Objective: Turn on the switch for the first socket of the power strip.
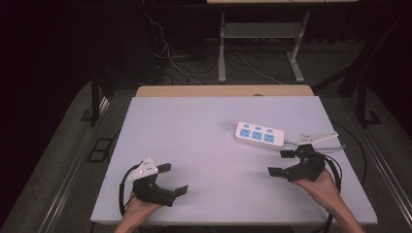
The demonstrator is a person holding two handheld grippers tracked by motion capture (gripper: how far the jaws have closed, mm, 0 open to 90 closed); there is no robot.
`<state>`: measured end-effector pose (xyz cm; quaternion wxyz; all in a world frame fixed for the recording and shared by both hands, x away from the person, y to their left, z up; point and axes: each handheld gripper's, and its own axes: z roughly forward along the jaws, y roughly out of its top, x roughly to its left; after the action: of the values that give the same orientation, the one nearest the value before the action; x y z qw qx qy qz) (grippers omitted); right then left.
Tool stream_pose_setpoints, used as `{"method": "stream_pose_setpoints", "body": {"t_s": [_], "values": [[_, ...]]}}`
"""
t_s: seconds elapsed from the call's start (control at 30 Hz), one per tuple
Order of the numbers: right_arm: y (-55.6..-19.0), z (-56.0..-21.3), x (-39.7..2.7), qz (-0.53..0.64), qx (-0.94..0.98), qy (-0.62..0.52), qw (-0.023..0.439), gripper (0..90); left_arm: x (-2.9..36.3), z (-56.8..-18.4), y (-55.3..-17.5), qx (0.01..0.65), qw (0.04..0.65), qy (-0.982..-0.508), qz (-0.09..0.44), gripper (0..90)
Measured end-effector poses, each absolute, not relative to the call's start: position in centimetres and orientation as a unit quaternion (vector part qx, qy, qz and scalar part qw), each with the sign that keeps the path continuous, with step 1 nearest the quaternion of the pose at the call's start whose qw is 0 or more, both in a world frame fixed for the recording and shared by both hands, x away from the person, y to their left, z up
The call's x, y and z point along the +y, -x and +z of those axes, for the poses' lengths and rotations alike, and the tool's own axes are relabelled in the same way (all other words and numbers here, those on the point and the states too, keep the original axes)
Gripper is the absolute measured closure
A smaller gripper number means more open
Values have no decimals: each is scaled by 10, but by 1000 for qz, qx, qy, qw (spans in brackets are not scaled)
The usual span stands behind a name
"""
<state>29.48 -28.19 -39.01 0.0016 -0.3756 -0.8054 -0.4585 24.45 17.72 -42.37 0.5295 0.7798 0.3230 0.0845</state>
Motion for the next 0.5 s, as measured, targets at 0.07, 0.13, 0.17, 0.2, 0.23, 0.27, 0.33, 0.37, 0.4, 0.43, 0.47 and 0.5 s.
{"method": "stream_pose_setpoints", "body": {"t_s": [0.07, 0.13, 0.17, 0.2, 0.23, 0.27, 0.33, 0.37, 0.4, 0.43, 0.47, 0.5], "values": [[-297, -389, -281, -458, -806, 374, 2, 7, 177, -424, -244, 323, 529, -780, 85, 0], [-300, -387, -280, -456, -809, 372, 2, 7, 177, -424, -244, 324, 530, -779, 84, 0], [-301, -386, -280, -454, -810, 372, 3, 7, 177, -424, -244, 324, 530, -779, 84, 0], [-302, -385, -279, -454, -810, 371, 3, 7, 177, -424, -244, 324, 530, -779, 84, 0], [-302, -385, -279, -454, -810, 371, 3, 7, 177, -424, -244, 324, 530, -779, 84, 0], [-304, -383, -279, -453, -811, 370, 2, 8, 177, -424, -244, 324, 530, -779, 84, 0], [-304, -382, -280, -453, -811, 370, 2, 8, 178, -424, -244, 325, 530, -779, 84, 0], [-306, -382, -280, -453, -812, 369, 0, 7, 178, -424, -244, 324, 530, -779, 84, 0], [-307, -380, -280, -452, -812, 369, 0, 8, 178, -424, -244, 324, 530, -779, 84, 0], [-308, -379, -280, -452, -813, 369, 0, 7, 178, -424, -244, 324, 529, -779, 84, 0], [-309, -379, -280, -452, -813, 368, 1, 8, 178, -424, -244, 324, 530, -779, 84, 0], [-309, -379, -280, -452, -813, 368, 1, 8, 178, -424, -244, 324, 529, -779, 84, 0]]}}
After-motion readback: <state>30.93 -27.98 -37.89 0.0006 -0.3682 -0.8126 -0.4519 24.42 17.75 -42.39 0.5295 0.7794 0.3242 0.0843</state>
